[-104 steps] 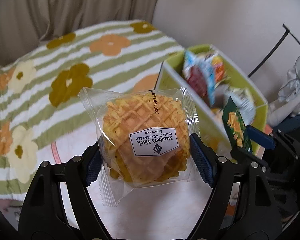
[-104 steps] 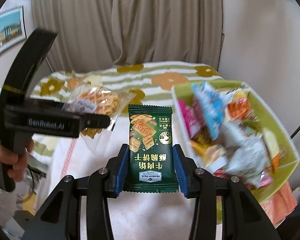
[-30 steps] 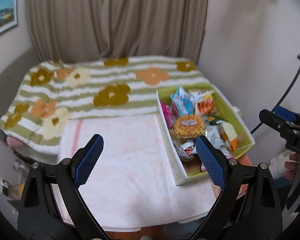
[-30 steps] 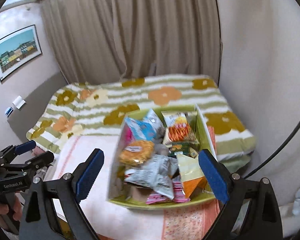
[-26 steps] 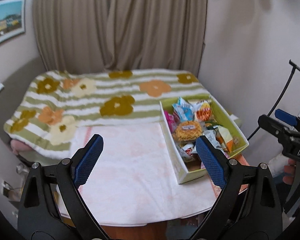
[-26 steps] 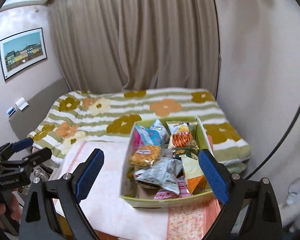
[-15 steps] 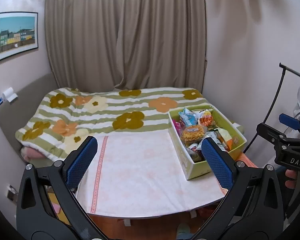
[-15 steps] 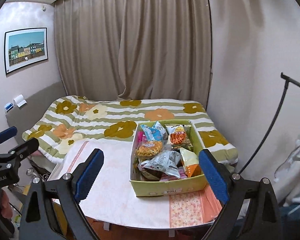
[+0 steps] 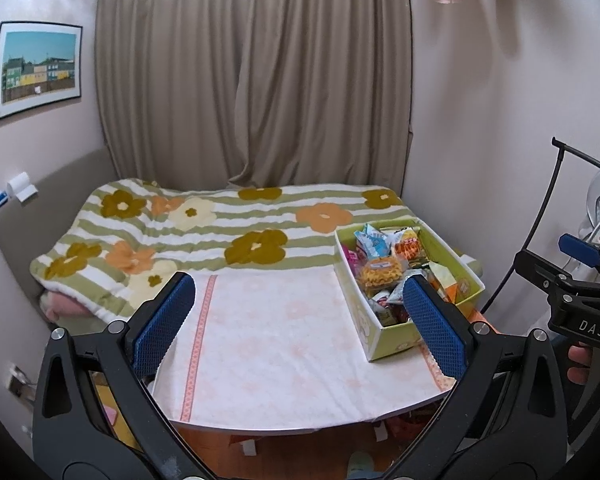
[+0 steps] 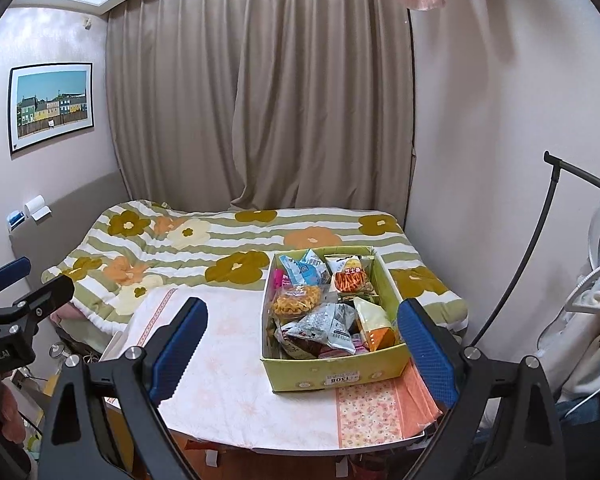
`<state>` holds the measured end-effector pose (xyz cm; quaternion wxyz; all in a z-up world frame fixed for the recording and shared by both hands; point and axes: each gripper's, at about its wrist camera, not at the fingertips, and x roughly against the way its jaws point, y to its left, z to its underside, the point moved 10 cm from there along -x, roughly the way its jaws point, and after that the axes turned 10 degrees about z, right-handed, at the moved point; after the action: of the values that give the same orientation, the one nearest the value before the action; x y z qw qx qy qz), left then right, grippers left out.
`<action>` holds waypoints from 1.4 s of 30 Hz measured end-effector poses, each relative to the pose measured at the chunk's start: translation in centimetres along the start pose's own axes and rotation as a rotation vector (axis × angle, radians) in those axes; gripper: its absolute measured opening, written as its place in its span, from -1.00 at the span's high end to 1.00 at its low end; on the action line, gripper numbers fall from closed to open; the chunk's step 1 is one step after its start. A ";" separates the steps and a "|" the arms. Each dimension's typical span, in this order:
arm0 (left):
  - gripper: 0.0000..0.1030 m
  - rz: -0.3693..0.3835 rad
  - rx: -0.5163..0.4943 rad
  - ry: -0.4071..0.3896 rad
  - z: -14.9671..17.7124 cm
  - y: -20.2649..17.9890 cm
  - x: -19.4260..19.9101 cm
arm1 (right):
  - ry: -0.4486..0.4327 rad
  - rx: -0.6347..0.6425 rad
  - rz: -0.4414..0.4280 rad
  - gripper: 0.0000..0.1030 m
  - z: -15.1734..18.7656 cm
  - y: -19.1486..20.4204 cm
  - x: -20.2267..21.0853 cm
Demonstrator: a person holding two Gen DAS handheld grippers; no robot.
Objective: Organize snacks
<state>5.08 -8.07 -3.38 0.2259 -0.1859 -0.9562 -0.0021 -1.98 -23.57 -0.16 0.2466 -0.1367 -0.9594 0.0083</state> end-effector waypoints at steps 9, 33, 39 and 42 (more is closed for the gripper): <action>-1.00 -0.006 0.001 -0.005 -0.3 0.0 -0.2 | 0.001 0.001 -0.002 -0.84 0.1 0.1 -0.2; -1.00 -0.022 0.017 0.000 0.2 0.1 -0.6 | 0.021 -0.009 -0.015 -0.84 0.1 0.4 -0.5; -1.00 -0.021 0.017 0.000 0.1 0.0 -0.6 | 0.027 -0.010 -0.011 -0.84 0.0 0.3 -0.6; -1.00 -0.011 0.020 0.002 0.1 0.0 -0.7 | 0.026 -0.009 -0.012 -0.84 0.0 0.2 -0.7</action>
<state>5.61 -8.29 -3.82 0.2287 -0.1782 -0.9570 0.0061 -1.38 -23.55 -0.54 0.2584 -0.1324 -0.9569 0.0006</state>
